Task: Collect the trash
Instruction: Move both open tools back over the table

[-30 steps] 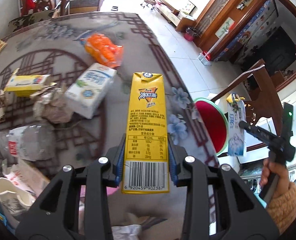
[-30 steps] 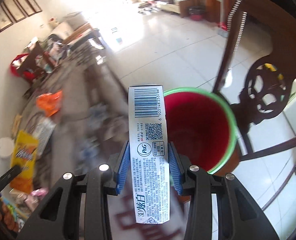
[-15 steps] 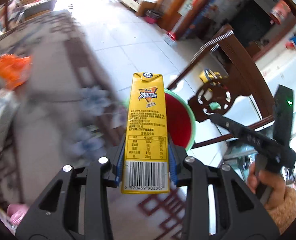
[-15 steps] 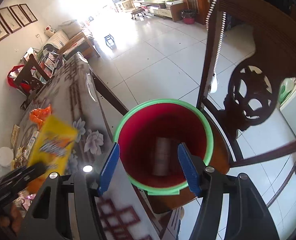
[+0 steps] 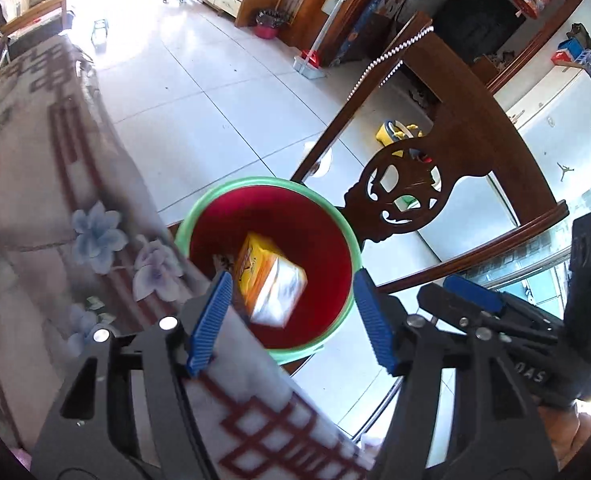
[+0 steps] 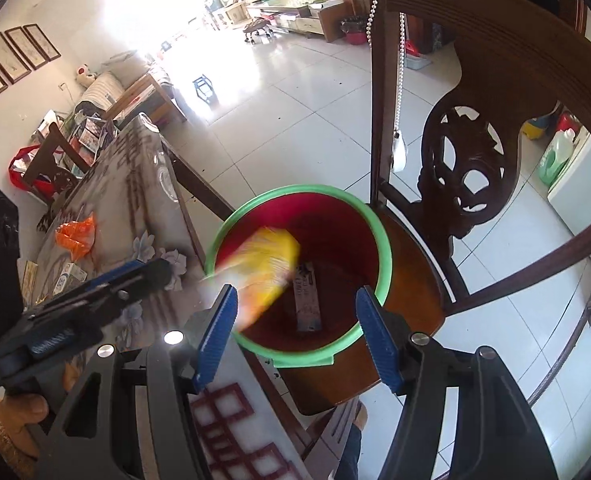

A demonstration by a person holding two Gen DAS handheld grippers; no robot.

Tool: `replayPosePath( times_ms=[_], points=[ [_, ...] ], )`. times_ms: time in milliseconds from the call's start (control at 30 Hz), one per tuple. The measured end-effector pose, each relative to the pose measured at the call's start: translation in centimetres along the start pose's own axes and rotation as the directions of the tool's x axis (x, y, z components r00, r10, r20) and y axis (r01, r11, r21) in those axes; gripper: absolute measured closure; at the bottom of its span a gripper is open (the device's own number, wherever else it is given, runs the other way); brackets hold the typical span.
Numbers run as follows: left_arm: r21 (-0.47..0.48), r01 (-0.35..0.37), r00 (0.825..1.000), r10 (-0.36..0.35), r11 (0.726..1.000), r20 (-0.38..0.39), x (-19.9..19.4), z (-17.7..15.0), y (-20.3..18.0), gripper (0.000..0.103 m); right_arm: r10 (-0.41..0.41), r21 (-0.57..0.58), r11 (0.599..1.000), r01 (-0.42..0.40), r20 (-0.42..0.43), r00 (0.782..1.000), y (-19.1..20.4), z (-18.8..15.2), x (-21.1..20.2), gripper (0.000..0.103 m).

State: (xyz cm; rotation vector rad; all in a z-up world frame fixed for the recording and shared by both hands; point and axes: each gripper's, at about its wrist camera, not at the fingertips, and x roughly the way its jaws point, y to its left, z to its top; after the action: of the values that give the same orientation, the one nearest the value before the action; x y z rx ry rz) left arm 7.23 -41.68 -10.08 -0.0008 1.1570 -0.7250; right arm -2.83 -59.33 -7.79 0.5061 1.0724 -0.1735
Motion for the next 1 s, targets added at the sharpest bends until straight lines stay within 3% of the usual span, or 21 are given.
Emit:
replayPosePath(
  times_ms=[67, 167, 433, 700, 900, 1000],
  points=[
    [-0.012, -0.014, 1.000, 0.015, 1.000, 0.020, -1.6, -0.6, 0.6, 0.042, 0.009, -0.010, 1.000, -0.010, -0.003, 1.000, 0.7, -0.3, -0.1, 0.043],
    [-0.047, -0.042, 0.998, 0.045, 0.998, 0.049, -3.8, -1.6, 1.8, 0.033, 0.030, -0.043, 0.999, -0.030, -0.001, 1.000, 2.8, -0.9, -0.4, 0.041],
    [-0.190, -0.120, 0.977, 0.150, 0.974, 0.153, -12.0, -5.8, 7.2, 0.033, 0.074, -0.150, 0.986, -0.074, -0.010, 0.997, 9.1, -2.6, -0.7, 0.036],
    [-0.347, -0.184, 0.944, 0.264, 0.920, 0.198, -19.5, -11.2, 14.1, 0.031, 0.142, -0.270, 0.951, -0.152, -0.057, 0.988, 17.6, -5.7, -0.2, 0.036],
    [-0.465, -0.216, 0.922, 0.336, 0.858, 0.191, -24.0, -16.2, 19.4, 0.031, 0.170, -0.352, 0.915, -0.197, -0.107, 0.980, 23.5, -8.7, 0.3, 0.030],
    [-0.489, -0.251, 0.908, 0.379, 0.835, 0.181, -26.0, -18.7, 21.3, 0.024, 0.180, -0.384, 0.897, -0.218, -0.131, 0.975, 25.8, -10.1, 0.5, 0.030]
  ],
)
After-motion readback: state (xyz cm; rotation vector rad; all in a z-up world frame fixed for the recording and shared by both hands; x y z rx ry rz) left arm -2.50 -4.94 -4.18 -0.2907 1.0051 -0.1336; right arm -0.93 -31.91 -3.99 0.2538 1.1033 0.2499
